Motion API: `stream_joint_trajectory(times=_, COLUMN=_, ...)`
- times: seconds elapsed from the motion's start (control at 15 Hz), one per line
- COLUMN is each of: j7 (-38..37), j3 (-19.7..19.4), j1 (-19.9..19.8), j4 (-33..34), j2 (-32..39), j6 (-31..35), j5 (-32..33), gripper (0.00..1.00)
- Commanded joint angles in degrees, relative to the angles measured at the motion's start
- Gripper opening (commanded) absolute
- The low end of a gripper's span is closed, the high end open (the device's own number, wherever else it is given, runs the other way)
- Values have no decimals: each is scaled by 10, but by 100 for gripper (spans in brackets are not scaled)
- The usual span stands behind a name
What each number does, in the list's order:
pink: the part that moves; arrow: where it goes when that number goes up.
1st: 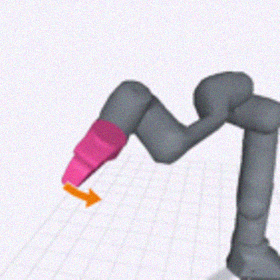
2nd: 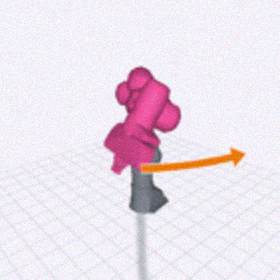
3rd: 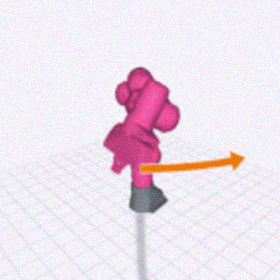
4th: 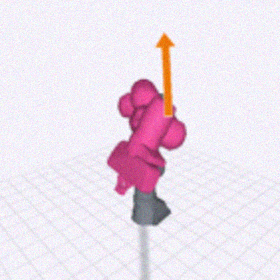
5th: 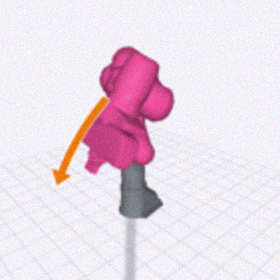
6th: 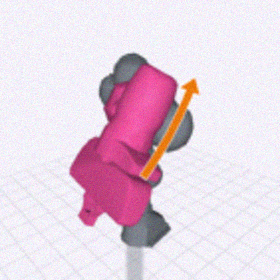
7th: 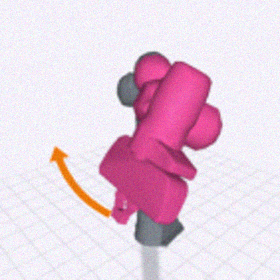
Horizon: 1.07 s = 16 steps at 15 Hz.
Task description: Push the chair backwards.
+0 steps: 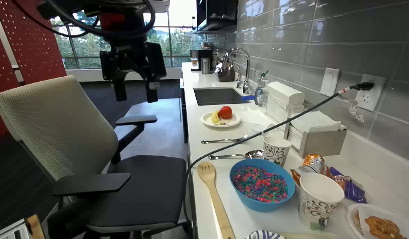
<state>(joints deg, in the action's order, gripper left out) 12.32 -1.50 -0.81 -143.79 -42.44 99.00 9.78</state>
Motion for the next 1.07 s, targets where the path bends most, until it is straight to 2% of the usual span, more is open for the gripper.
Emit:
stream_joint_trajectory(times=0.0, j7=-5, j3=-6, j1=9, j4=1, j2=0, j6=-2, j5=4, gripper=100)
stream_joint_trajectory(times=0.47, j7=-6, j3=-6, j1=9, j4=4, j2=9, j6=-6, j5=3, gripper=100)
stream_joint_trajectory(times=0.6, j7=37, j3=-15, j1=47, j4=-12, j2=14, j6=-3, j5=-43, gripper=100)
stream_joint_trajectory(times=1.0, j7=79, j3=27, j1=159, j4=-96, j2=17, j6=42, j5=-170, gripper=100)
